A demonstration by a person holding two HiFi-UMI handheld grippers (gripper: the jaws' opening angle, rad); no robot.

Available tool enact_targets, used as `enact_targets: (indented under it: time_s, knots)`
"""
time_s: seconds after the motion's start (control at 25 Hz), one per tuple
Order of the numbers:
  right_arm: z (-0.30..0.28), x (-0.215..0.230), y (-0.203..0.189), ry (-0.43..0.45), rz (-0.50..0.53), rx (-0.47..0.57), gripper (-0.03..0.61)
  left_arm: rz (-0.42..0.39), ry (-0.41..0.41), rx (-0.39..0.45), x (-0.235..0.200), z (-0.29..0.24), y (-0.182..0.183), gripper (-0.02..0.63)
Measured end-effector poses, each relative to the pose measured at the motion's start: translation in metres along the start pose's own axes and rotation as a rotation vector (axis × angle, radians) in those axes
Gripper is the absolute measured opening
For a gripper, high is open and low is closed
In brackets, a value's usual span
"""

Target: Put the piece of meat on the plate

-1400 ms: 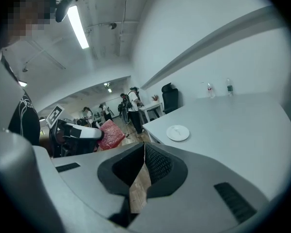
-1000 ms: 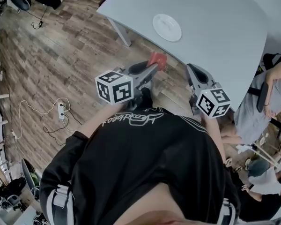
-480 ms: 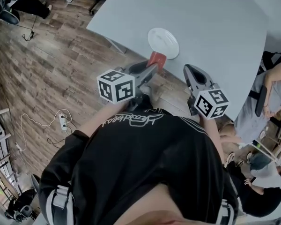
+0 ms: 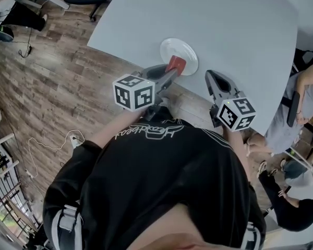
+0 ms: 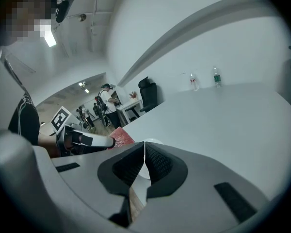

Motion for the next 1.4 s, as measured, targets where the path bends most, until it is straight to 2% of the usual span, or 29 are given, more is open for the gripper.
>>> enact_targets:
  time_s: [0.2, 0.76, 1.4]
  knots:
    - [-0.014, 0.008, 0.002, -0.016, -0.043, -0.015, 0.011, -0.015, 0.014, -0.070, -0.020, -0.018, 0.001, 0.083]
    - [-0.038, 0.028, -0.009, -0.039, -0.101, -0.015, 0.011, -0.052, 0.012, -0.194, -0.050, -0.063, -0.011, 0.083]
    - [-0.036, 0.045, -0.019, -0.076, -0.145, 0.005, 0.011, -0.090, 0.020, -0.236, -0.055, -0.079, -0.017, 0.084]
Point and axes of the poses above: the fingertips, and each gripper's own axes: z backward along the fingers, x to its right, y out of its top, the point moved 2 cm from there along z, backward along the fingers, and after that the axes turned 13 degrees about -x, right-handed, at the moved point
